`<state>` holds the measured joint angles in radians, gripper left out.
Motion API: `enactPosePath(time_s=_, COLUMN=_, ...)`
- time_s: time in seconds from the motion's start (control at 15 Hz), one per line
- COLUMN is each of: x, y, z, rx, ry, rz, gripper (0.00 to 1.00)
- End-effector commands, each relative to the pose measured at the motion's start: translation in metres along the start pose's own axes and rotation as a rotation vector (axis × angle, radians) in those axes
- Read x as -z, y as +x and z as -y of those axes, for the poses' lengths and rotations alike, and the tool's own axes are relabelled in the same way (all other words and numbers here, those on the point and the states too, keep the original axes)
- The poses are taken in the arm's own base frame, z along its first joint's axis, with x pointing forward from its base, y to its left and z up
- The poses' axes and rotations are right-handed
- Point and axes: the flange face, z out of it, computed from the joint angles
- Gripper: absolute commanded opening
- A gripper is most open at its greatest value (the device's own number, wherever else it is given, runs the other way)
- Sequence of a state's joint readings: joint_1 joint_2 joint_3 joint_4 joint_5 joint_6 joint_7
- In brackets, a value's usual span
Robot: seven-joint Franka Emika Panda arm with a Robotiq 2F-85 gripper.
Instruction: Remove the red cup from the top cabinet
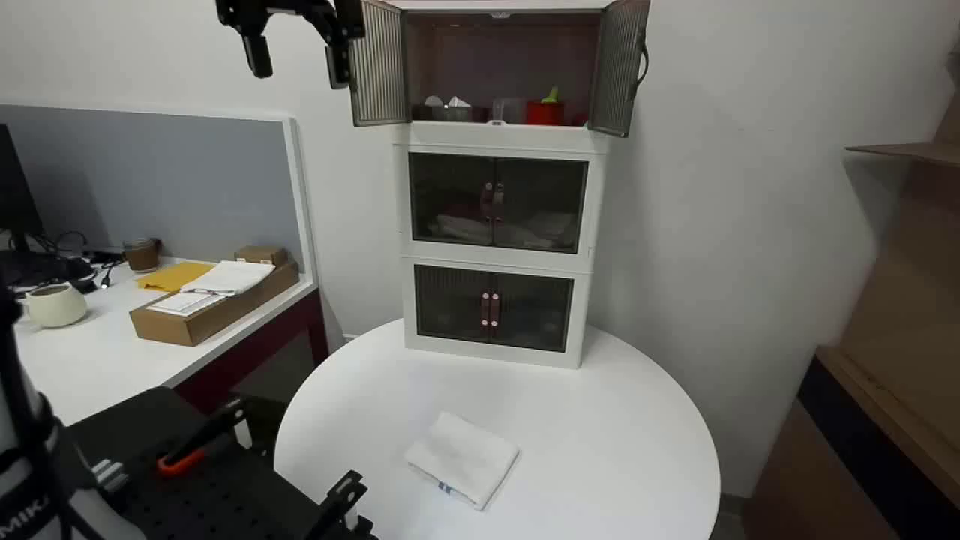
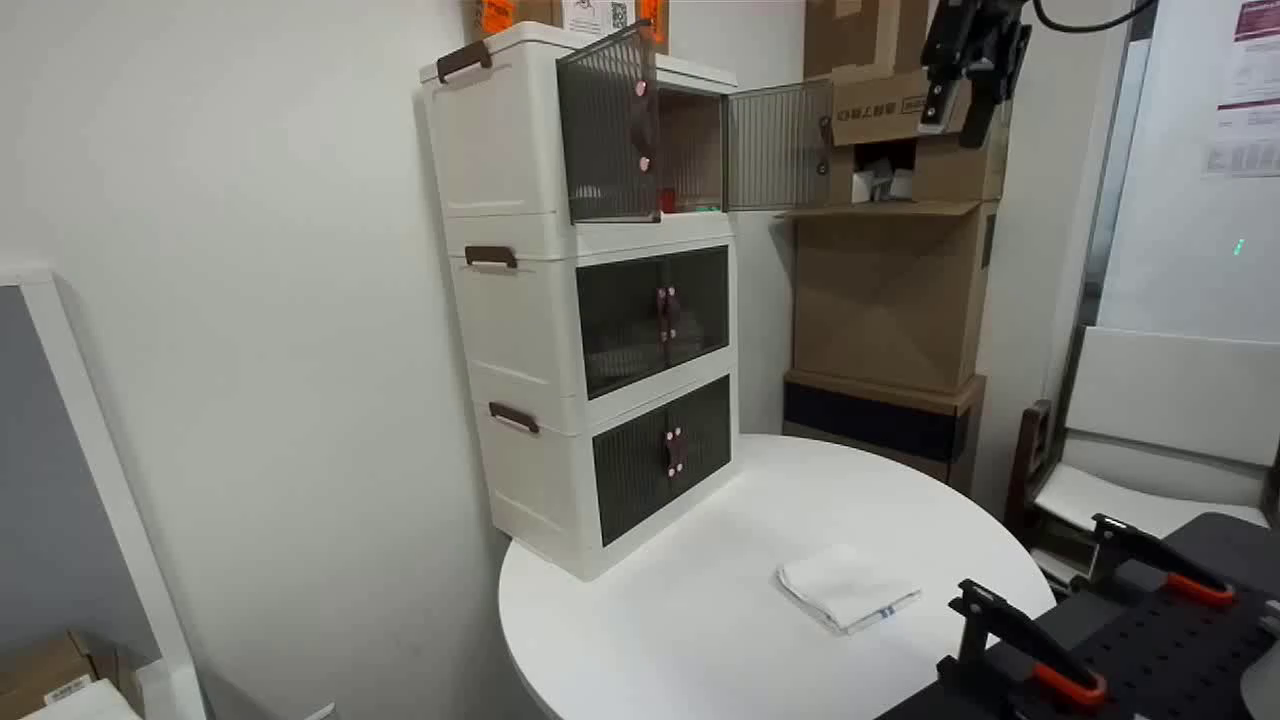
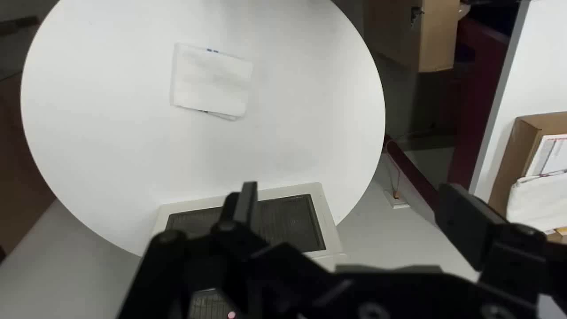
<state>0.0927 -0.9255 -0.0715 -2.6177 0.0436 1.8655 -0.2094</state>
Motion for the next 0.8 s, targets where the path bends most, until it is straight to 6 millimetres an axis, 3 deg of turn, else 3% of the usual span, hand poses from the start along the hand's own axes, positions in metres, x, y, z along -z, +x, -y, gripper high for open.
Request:
enactPosePath(time_s=0.0, x=0.001, y=0.0, z=0.0, rx=0.0, ry=0.0, rz=0.001, gripper=1.0)
enactPosePath(time_s=0.4, x=0.001, y=0.0, z=0.0, rx=0.0, ry=0.0, rz=0.001, gripper=1.0)
enactPosePath(time_s=0.73, x=-0.035, y=0.021, z=-0.006, rx=-0.185, ry=0.066, rz=-0.211, gripper=1.0)
